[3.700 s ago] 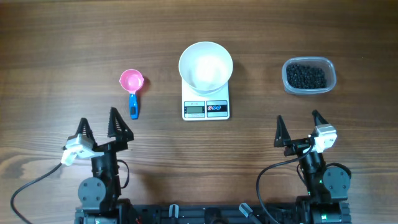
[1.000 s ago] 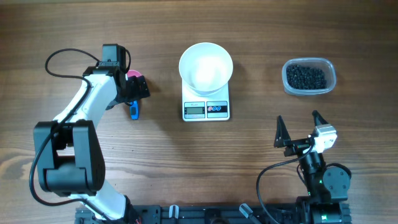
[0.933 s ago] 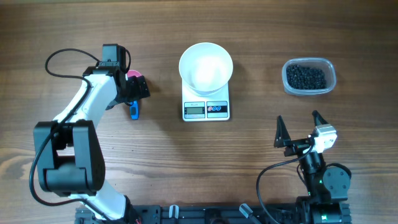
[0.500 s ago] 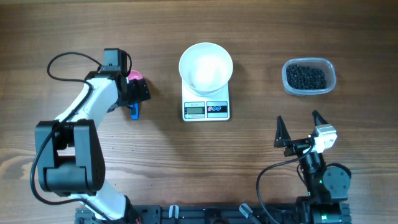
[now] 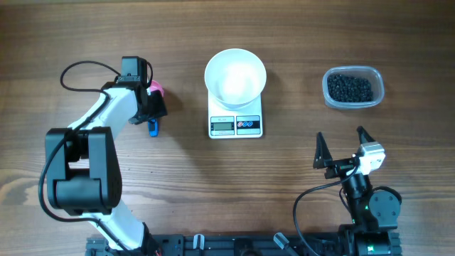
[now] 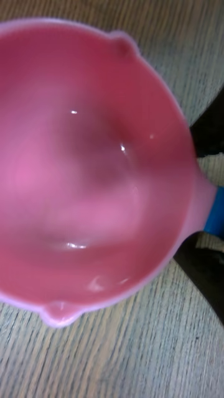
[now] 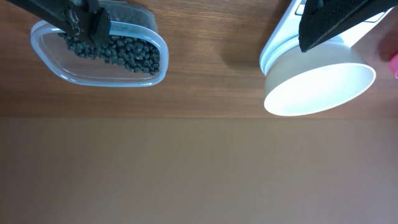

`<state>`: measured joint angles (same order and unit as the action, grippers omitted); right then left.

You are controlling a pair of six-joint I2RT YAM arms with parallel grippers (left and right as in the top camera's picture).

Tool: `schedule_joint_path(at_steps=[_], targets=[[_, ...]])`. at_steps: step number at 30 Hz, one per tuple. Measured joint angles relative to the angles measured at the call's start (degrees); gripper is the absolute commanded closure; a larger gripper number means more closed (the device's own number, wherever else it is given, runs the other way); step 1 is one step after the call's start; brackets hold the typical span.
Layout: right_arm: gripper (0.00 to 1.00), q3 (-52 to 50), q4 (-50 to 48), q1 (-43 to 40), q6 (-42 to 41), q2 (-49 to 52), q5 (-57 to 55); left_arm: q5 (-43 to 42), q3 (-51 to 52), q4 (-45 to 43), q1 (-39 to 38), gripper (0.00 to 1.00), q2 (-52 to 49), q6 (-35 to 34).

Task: Scoop item into bowl and weigh 150g on scale
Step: 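Move the left gripper forward over the pink scoop's blue handle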

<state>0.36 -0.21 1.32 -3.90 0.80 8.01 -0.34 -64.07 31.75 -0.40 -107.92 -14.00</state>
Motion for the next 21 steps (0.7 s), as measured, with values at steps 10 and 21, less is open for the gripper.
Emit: schedule_joint_path(at_steps=[10,21], targets=[[0.00,0.0,0.0,0.0,0.0,0.0,0.0,-0.6,0.0,-0.2,-0.3,0.54,-0.1,0.0],[0.00,0.0,0.0,0.0,0.0,0.0,0.0,0.0,0.0,-0.1,-0.6,0.56,-0.1,5.9]])
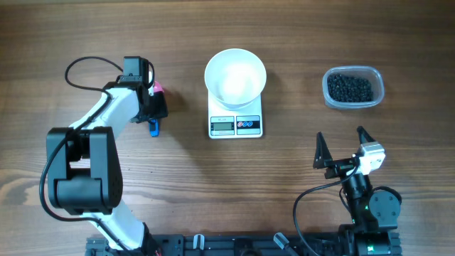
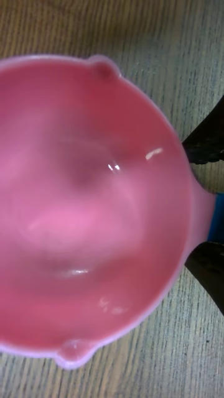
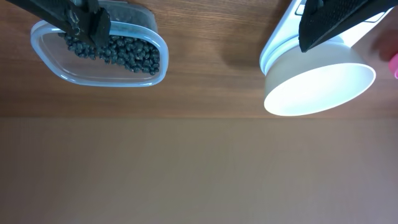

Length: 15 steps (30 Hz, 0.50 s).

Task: Scoop item into bowl and weigh 150g on scale
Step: 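Move the left gripper forward over the pink scoop's blue handle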

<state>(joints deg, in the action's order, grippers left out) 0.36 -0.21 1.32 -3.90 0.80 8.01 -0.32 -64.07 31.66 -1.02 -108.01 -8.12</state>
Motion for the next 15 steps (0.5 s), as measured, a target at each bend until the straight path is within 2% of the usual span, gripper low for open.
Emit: schedule_joint_path(at_steps=[3,7,10,12,13,14,15], targets=[[0.00,0.0,0.0,0.0,0.0,0.0,0.0,0.0,0.0,0.0,0.0,0.58,0.0,0.7],[0.00,0.0,0.0,0.0,0.0,0.0,0.0,0.0,0.0,0.0,-0.1,0.53,0.0,3.2],[0.00,0.0,0.0,0.0,0.0,0.0,0.0,0.0,0.0,-0.3,-0.1,0.62,-0.1,4.7],[0.00,0.0,0.0,0.0,0.0,0.0,0.0,0.0,0.0,-0.2,-0.1,0.73,-0.1,5.2],[0.00,0.0,0.0,0.0,0.0,0.0,0.0,0.0,0.0,-0.2,-0.1,0.69,-0.1,5.7],[0.00,0.0,0.0,0.0,0.0,0.0,0.0,0.0,0.0,-0.3,-0.1,0.60,-0.1,5.5],[0.00,0.0,0.0,0.0,0.0,0.0,0.0,0.0,0.0,-0.3,-0.1,0.58,-0.1,5.8]])
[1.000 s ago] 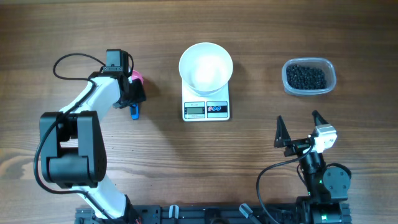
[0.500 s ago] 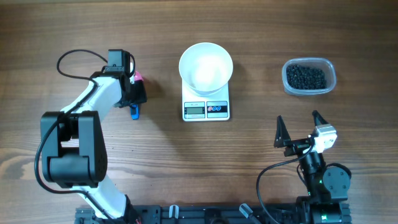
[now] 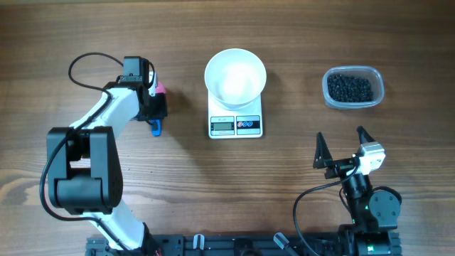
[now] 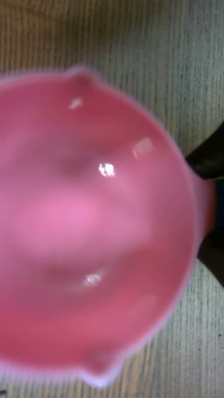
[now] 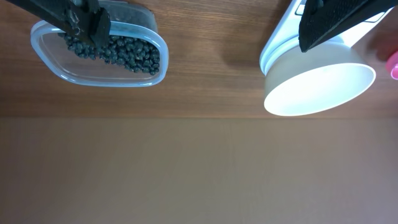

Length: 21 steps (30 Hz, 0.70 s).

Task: Scoop item into bowl and weigh 150g on scale
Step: 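Move the left gripper forward over the pink scoop's blue handle, then close the left gripper on the blue handle and lift the pink scoop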

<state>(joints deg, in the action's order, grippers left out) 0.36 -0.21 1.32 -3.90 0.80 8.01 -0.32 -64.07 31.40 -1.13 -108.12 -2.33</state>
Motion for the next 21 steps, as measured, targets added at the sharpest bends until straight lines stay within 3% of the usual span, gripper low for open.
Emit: schedule_joint_path(at_steps=[9,21], targets=[[0.00,0.0,0.0,0.0,0.0,0.0,0.0,0.0,0.0,-0.2,0.0,0.44,0.0,0.1],[0.00,0.0,0.0,0.0,0.0,0.0,0.0,0.0,0.0,-0.2,0.0,0.45,0.0,0.1]])
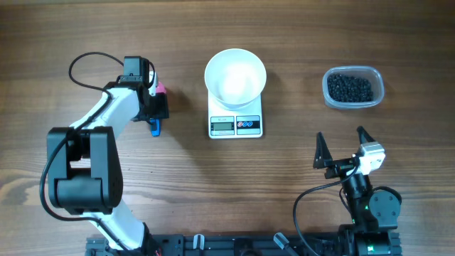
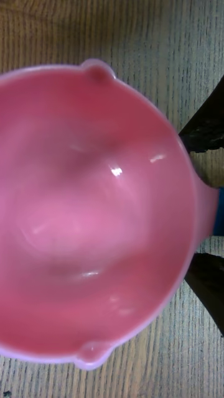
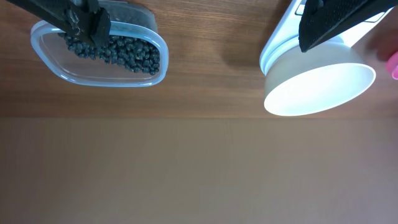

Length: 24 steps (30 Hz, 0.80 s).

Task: Scoop item into bowl and weigh 150g on scale
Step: 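Close the left gripper on the blue handle and lift the pink scoop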

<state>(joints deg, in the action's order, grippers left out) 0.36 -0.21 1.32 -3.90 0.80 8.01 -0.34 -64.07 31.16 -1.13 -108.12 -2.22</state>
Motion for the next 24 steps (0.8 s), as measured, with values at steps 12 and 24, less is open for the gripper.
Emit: schedule_joint_path(at_steps=[12,24], targets=[[0.00,0.0,0.0,0.0,0.0,0.0,0.0,0.0,0.0,-0.6,0.0,0.55,0.0,-0.2],[0.00,0.0,0.0,0.0,0.0,0.0,0.0,0.0,0.0,-0.6,0.0,0.66,0.0,-0.9]])
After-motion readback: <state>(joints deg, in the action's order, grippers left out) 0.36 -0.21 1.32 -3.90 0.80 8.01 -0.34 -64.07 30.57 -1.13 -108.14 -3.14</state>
